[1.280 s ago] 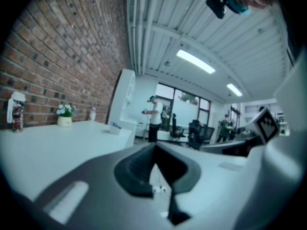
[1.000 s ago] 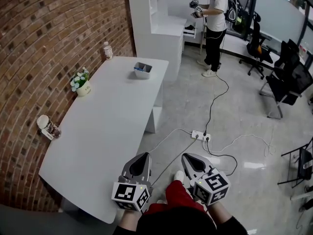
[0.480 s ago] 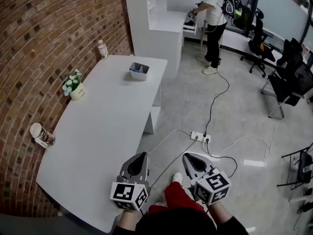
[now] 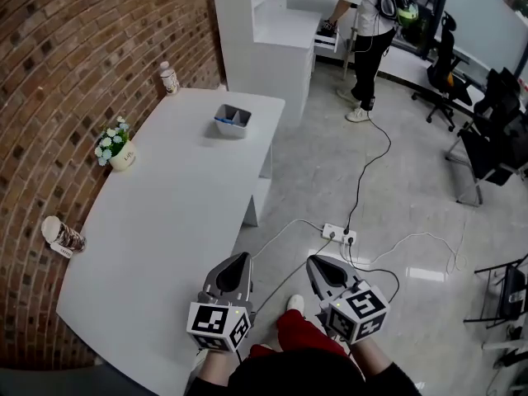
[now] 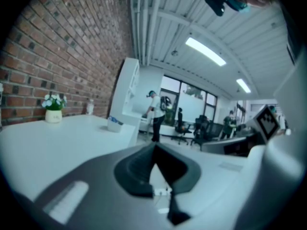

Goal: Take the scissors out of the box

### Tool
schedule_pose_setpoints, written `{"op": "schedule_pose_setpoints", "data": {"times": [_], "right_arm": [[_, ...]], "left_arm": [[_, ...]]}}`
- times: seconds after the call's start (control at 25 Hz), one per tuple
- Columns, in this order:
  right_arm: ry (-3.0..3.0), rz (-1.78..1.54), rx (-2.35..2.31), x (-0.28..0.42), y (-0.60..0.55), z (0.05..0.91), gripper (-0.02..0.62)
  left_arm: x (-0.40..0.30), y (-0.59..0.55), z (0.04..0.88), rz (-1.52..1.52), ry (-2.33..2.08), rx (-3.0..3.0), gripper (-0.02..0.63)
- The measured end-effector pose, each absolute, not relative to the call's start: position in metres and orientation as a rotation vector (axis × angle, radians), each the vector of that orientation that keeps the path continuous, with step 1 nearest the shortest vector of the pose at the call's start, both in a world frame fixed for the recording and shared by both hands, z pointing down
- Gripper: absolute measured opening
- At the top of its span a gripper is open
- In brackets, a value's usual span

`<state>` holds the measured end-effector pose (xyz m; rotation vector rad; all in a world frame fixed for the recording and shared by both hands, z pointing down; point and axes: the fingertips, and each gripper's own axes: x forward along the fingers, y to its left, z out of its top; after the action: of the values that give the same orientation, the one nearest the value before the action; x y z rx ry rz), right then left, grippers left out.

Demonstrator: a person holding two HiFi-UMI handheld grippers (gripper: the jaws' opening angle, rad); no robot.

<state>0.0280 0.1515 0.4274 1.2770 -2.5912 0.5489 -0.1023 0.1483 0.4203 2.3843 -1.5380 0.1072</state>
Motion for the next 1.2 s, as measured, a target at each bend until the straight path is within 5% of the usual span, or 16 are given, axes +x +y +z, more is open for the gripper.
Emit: {"op": "schedule_pose_setpoints", "data": {"times": [1.2], "right_arm": [[-2.634,0.559,1.214,0.082,0.018,0.426,0.009]], "left_arm": [[-0.053,0.011,0.414,0.132,-1.609,2.328,0.005]]}}
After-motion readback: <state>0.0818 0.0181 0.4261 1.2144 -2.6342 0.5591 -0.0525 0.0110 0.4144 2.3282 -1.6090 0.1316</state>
